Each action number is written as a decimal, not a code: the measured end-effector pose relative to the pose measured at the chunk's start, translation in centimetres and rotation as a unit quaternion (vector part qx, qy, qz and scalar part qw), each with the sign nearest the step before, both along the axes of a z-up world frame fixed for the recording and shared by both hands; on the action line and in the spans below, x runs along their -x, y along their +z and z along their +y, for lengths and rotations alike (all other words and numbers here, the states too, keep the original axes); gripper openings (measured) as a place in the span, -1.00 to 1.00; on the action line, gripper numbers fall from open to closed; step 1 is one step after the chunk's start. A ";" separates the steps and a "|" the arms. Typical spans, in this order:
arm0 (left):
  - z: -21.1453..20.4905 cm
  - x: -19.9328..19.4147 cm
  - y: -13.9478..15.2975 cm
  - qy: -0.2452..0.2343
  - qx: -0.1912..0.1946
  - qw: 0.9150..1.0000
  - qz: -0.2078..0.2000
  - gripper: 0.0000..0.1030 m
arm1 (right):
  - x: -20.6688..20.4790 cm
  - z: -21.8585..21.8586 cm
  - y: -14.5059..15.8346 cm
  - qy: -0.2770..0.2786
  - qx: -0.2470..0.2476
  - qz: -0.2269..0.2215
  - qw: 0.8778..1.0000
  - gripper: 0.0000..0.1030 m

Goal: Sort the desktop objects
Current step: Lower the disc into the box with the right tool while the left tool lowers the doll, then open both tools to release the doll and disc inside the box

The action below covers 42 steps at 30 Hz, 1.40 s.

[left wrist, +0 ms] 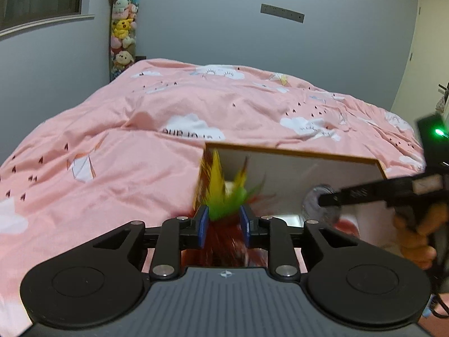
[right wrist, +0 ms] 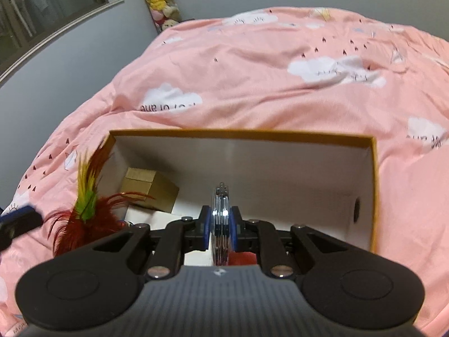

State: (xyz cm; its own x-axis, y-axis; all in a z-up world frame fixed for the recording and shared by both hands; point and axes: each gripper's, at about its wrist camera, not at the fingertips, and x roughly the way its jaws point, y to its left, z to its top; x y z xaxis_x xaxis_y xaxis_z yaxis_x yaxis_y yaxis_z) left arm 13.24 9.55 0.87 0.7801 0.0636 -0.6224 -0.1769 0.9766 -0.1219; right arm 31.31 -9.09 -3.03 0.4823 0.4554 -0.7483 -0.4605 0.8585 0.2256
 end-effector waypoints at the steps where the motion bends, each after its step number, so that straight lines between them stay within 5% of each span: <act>1: -0.2 0.4 -0.2 0.000 0.002 1.000 0.003 -0.44 | 0.1 0.3 -0.2 -0.003 0.011 -0.003 1.000 -0.71; 13: -2.6 3.8 -2.9 -0.017 0.017 0.998 0.055 -0.36 | 0.9 1.5 -1.7 -0.005 0.040 0.024 0.999 -0.64; 21: -4.0 5.2 -3.6 -0.040 0.015 0.997 0.067 -0.34 | 3.2 1.0 0.5 0.010 0.022 0.007 1.000 -0.59; 29: -5.2 6.9 -1.5 -0.041 0.007 0.999 0.027 -0.24 | 9.7 -1.9 5.4 0.013 0.002 -0.082 0.997 -0.42; 31: -5.5 7.5 -0.7 -0.035 0.002 0.999 0.011 0.01 | 11.9 -2.9 6.7 0.005 -0.009 -0.115 0.993 -0.32; 35: -6.0 8.6 0.9 -0.022 -0.001 1.000 -0.021 0.10 | 16.5 -5.0 8.5 -0.022 -0.027 -0.185 0.982 -0.16; 42: -7.0 10.7 2.9 0.001 -0.031 0.997 -0.076 0.68 | 23.0 -7.2 9.0 -0.065 -0.041 -0.277 0.958 0.41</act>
